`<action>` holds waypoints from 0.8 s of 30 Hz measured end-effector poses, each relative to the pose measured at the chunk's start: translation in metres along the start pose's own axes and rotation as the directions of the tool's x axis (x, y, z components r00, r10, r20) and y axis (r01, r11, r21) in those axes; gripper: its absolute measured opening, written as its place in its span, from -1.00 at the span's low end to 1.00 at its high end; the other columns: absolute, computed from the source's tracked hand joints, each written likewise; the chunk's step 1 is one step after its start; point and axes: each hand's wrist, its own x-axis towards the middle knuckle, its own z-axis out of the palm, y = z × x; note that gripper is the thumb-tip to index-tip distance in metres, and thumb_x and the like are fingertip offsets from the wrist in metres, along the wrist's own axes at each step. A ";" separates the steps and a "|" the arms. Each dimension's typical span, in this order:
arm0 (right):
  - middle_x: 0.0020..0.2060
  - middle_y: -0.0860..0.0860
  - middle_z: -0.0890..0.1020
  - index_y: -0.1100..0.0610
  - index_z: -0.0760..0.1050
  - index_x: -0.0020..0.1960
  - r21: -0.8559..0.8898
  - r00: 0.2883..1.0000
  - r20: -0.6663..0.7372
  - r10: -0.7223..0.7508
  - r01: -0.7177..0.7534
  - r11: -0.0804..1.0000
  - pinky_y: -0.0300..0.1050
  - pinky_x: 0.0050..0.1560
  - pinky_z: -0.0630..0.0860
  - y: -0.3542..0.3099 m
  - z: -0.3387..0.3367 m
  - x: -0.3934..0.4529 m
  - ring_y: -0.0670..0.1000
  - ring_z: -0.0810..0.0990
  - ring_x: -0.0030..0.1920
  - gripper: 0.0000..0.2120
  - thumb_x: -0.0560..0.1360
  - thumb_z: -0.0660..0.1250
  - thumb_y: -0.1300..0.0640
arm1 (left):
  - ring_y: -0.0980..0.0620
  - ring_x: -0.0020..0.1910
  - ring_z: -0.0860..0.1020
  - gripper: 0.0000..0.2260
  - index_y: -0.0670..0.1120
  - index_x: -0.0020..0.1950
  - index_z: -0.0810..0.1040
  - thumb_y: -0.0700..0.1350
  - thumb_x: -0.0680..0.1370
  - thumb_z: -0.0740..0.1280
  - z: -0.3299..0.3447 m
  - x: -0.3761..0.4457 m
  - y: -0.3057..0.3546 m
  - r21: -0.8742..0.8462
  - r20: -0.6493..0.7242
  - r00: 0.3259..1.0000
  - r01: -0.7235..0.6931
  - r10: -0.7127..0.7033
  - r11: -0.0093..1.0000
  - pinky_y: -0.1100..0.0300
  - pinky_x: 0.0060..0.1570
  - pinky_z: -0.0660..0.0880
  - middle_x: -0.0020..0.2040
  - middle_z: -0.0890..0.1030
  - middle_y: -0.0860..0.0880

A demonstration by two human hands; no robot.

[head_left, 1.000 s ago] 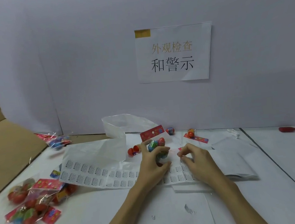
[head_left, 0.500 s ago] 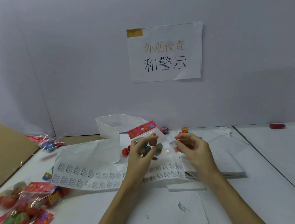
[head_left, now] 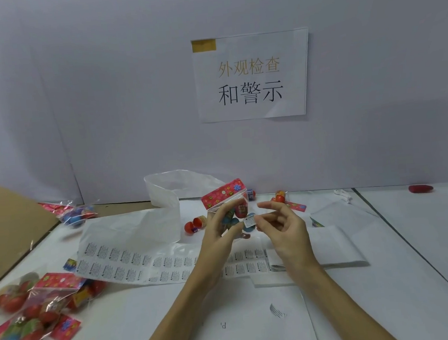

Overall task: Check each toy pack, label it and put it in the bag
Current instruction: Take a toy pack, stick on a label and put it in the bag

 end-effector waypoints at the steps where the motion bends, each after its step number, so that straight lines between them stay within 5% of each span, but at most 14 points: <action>1: -0.16 0.01 0.73 -0.04 0.64 0.16 -0.006 1.000 0.000 -0.002 0.002 1.000 -0.23 0.01 0.63 0.000 0.000 0.000 0.04 0.75 -0.07 -0.75 0.54 0.51 0.21 | 0.10 0.19 0.64 -0.61 0.34 0.26 0.58 -0.18 0.65 0.40 0.000 0.000 0.001 -0.002 -0.003 1.000 -0.002 0.002 1.000 0.24 -0.01 0.62 0.32 0.52 0.04; 7: -0.14 -0.03 0.73 -0.07 0.64 0.15 -0.084 1.000 -0.003 -0.020 0.019 0.996 -0.23 0.02 0.63 0.002 0.001 0.000 -0.01 0.73 -0.04 -0.77 0.55 0.49 0.19 | 0.19 0.18 0.61 -0.60 0.33 0.30 0.56 -0.14 0.61 0.46 0.001 -0.002 0.001 0.070 -0.011 0.998 -0.054 0.055 0.996 0.30 -0.03 0.62 0.18 0.52 0.36; 13: -0.14 -0.04 0.73 -0.03 0.64 0.16 -0.103 1.000 0.008 -0.026 0.027 0.994 -0.20 0.04 0.64 0.003 0.002 -0.001 -0.01 0.73 -0.03 -0.77 0.56 0.48 0.21 | 0.23 0.18 0.60 -0.58 0.38 0.26 0.55 -0.09 0.56 0.50 0.002 -0.001 0.001 0.116 -0.040 0.995 -0.090 0.095 0.989 0.34 -0.03 0.60 0.16 0.50 0.41; 20: -0.13 -0.02 0.73 0.00 0.63 0.16 -0.150 0.999 0.002 -0.040 0.040 0.988 -0.13 0.09 0.67 0.002 0.003 -0.002 -0.04 0.72 -0.04 -0.79 0.57 0.47 0.21 | 0.16 0.16 0.62 -0.60 0.28 0.28 0.58 -0.12 0.55 0.51 0.001 0.000 -0.002 0.132 -0.031 0.993 -0.105 0.110 0.986 0.27 -0.01 0.64 0.23 0.51 0.24; 24: -0.02 -0.08 0.67 -0.02 0.57 0.16 -0.373 0.982 -0.057 -0.180 0.147 0.916 -0.27 0.04 0.63 0.004 0.007 -0.006 -0.09 0.67 -0.04 -0.74 0.53 0.53 0.17 | 0.14 0.14 0.62 -0.60 0.23 0.29 0.59 -0.17 0.55 0.51 0.002 0.000 -0.004 0.175 -0.026 0.989 -0.139 0.146 0.975 0.31 -0.01 0.62 0.28 0.50 0.03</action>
